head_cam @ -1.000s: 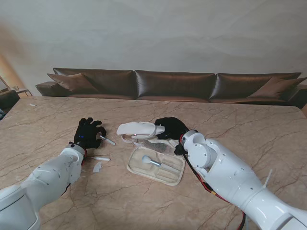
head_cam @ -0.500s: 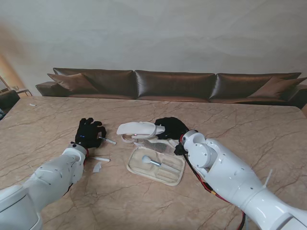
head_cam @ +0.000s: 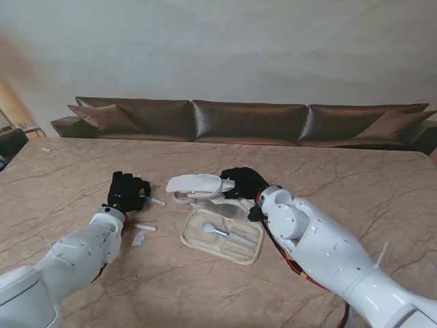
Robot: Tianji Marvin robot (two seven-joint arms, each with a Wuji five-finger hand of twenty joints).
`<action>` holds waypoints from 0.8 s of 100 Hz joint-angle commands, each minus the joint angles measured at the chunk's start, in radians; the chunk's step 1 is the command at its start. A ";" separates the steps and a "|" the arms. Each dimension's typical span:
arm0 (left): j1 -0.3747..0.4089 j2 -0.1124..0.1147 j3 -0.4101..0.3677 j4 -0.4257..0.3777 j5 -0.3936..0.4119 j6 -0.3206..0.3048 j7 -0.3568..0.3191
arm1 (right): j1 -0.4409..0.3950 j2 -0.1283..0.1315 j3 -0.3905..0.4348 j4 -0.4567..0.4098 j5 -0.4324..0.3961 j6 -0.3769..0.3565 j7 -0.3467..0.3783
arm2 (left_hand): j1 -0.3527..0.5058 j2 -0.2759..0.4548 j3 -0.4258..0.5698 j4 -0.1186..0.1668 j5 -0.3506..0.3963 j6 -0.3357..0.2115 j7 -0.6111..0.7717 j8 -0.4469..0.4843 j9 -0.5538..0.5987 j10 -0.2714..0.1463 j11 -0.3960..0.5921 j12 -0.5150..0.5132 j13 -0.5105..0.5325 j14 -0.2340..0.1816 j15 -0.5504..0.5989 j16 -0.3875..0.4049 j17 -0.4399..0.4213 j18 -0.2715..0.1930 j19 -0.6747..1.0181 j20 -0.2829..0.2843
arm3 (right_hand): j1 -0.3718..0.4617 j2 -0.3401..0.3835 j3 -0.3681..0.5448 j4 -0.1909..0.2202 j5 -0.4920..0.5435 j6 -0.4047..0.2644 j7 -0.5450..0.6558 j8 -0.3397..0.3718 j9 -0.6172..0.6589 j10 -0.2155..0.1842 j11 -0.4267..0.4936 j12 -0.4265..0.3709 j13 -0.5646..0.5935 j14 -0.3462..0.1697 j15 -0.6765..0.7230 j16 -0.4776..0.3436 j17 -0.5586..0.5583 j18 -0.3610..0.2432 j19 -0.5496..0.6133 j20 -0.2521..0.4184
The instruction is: Pack the cosmetics bag
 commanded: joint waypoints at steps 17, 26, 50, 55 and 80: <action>0.042 -0.003 0.002 0.008 -0.001 0.003 -0.035 | -0.012 -0.015 -0.012 0.000 0.007 -0.007 0.003 | 0.026 -0.102 -0.011 -0.049 0.056 0.014 0.053 0.016 0.108 -0.033 0.009 0.118 0.106 0.004 0.028 0.049 -0.016 0.020 0.075 -0.017 | 0.069 0.056 0.057 0.010 0.038 -0.142 0.087 -0.005 0.056 -0.042 0.022 0.007 0.081 -0.024 0.045 -0.004 0.041 0.001 0.044 -0.008; 0.044 -0.002 0.007 0.008 0.003 0.009 -0.019 | -0.012 -0.015 -0.012 0.001 0.008 -0.007 0.002 | 0.031 -0.062 -0.021 -0.035 0.121 0.017 0.014 -0.017 0.214 -0.044 -0.074 0.240 0.143 0.005 0.040 0.077 -0.011 0.016 0.113 -0.022 | 0.069 0.054 0.057 0.009 0.039 -0.143 0.088 -0.004 0.056 -0.042 0.022 0.007 0.081 -0.024 0.045 -0.004 0.041 0.002 0.044 -0.008; 0.045 0.002 0.016 0.008 0.014 0.005 0.012 | -0.012 -0.014 -0.012 -0.001 0.008 -0.006 0.006 | 0.033 -0.001 0.008 -0.015 0.076 -0.063 0.081 0.211 0.344 -0.059 -0.221 0.272 0.208 -0.028 0.064 0.089 0.027 -0.008 0.167 -0.022 | 0.069 0.055 0.057 0.009 0.040 -0.143 0.087 -0.005 0.057 -0.042 0.022 0.007 0.081 -0.024 0.045 -0.004 0.041 0.002 0.045 -0.009; 0.045 0.003 0.020 0.008 0.017 0.004 0.023 | -0.012 -0.014 -0.012 -0.001 0.009 -0.005 0.006 | 0.035 -0.004 0.015 -0.013 0.075 -0.063 0.073 0.249 0.385 -0.052 -0.230 0.243 0.240 -0.035 0.074 0.090 0.048 -0.009 0.184 -0.017 | 0.069 0.055 0.057 0.010 0.041 -0.142 0.088 -0.004 0.056 -0.041 0.022 0.006 0.081 -0.024 0.045 -0.004 0.042 0.002 0.045 -0.009; 0.046 0.003 0.021 0.007 0.024 -0.005 0.052 | -0.013 -0.015 -0.012 -0.002 0.010 -0.008 0.005 | 0.070 0.010 0.013 -0.021 0.045 -0.068 0.063 0.395 0.395 -0.032 -0.151 0.348 0.280 -0.038 0.125 0.149 0.077 -0.015 0.205 -0.025 | 0.070 0.055 0.057 0.009 0.041 -0.143 0.088 -0.004 0.057 -0.041 0.022 0.006 0.082 -0.024 0.046 -0.005 0.043 0.001 0.047 -0.010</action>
